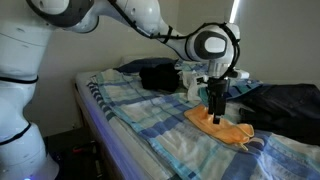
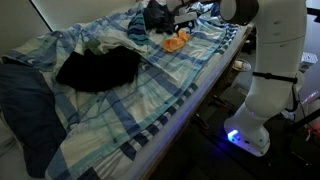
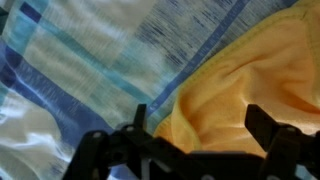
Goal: Unfold the yellow towel
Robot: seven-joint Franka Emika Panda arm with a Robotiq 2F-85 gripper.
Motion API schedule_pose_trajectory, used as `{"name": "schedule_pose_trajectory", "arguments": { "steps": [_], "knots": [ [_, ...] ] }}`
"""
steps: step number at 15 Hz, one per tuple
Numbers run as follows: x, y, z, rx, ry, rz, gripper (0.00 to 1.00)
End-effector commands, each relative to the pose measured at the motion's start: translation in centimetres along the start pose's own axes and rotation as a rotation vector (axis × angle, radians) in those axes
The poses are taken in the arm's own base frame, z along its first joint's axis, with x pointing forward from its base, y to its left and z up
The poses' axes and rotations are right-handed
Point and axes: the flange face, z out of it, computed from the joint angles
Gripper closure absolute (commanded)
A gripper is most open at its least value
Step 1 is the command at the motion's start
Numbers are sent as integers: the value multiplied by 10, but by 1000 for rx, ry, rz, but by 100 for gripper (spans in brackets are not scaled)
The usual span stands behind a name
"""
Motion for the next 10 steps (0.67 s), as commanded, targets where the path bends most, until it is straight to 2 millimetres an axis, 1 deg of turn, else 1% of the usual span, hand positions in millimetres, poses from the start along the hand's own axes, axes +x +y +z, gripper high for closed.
{"name": "schedule_pose_trajectory", "arguments": {
  "steps": [1, 4, 6, 10],
  "knots": [
    [0, 0, -1, -5, -9, 17, 0],
    [3, 0, 2, -9, -25, 70, 0],
    [7, -1, 8, -6, -42, 107, 0],
    [13, -4, 25, 8, -77, 190, 0]
  ]
}}
